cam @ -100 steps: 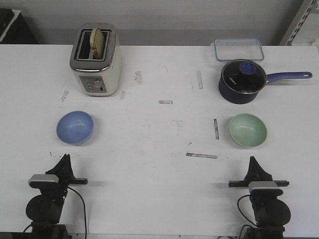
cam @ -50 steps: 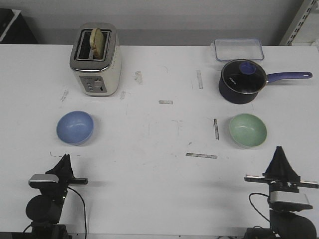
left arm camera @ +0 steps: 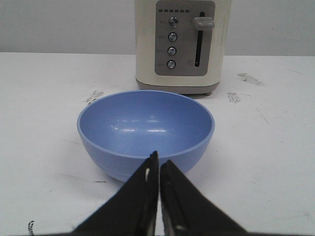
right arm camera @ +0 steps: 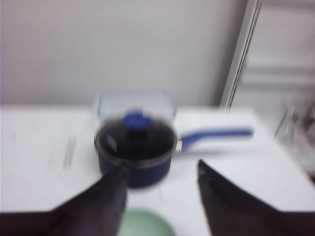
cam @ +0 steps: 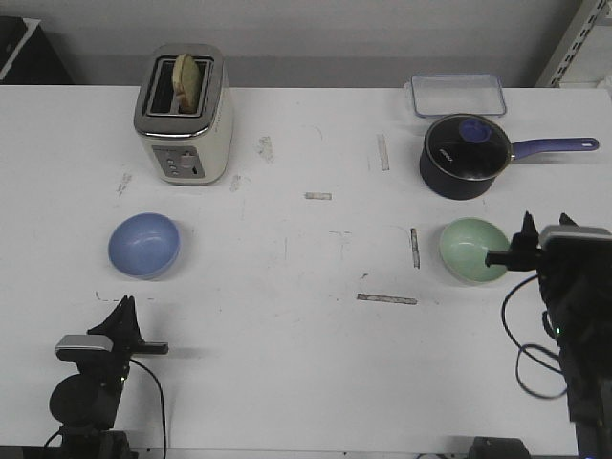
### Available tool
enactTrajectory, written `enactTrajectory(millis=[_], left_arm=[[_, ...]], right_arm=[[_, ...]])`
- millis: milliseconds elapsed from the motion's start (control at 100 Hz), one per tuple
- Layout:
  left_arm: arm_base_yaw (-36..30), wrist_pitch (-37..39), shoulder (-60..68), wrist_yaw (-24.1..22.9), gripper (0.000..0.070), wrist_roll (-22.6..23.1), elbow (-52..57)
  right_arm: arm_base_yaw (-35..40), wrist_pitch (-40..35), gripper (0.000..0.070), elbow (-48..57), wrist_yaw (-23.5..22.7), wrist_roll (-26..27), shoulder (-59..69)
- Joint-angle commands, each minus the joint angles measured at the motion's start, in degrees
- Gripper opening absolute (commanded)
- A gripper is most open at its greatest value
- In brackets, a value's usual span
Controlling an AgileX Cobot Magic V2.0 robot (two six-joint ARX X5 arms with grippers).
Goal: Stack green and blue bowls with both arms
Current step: 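Reach the right gripper to the pale green bowl and grasp its rim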
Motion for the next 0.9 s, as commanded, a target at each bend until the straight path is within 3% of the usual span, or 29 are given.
enactTrajectory(millis=[0, 80, 160, 290, 640, 720, 890], left_arm=[[0.07, 0.59, -0.11, 0.09, 0.0001, -0.09, -1.18], [0.07, 0.57, -0.11, 0.09, 0.0001, -0.09, -1.18], [0.07, 0.57, -0.11, 0.09, 0.0001, -0.09, -1.18], [0.07, 0.59, -0.11, 0.11, 0.0001, -0.09, -1.18], [0.07, 0.59, -0.11, 0.11, 0.0001, -0.09, -1.18], [0.07, 0.59, -0.11, 0.11, 0.0001, -0.11, -1.18], [0.07, 0.59, -0.11, 0.11, 0.0001, -0.09, -1.18]], right_arm=[[-1.55, -3.76, 0.0503, 2.84, -0.20, 0.63, 5.99], [-3.93, -5.68, 0.0570, 4.02, -3.37, 0.44, 11.23], [-6.51, -6.27, 0.0569, 4.02, -8.31, 0.04, 16.11], [-10.14, -7.82, 0.0569, 4.02, -12.24, -2.64, 22.99], [-12.22, -9.27, 0.0524, 4.02, -12.41, -5.75, 37.79], [-12.22, -9.22, 0.0425, 4.02, -12.39, -5.86, 40.04], [-12.24, -8.07, 0.0053, 3.96, -12.39, -6.82, 42.66]])
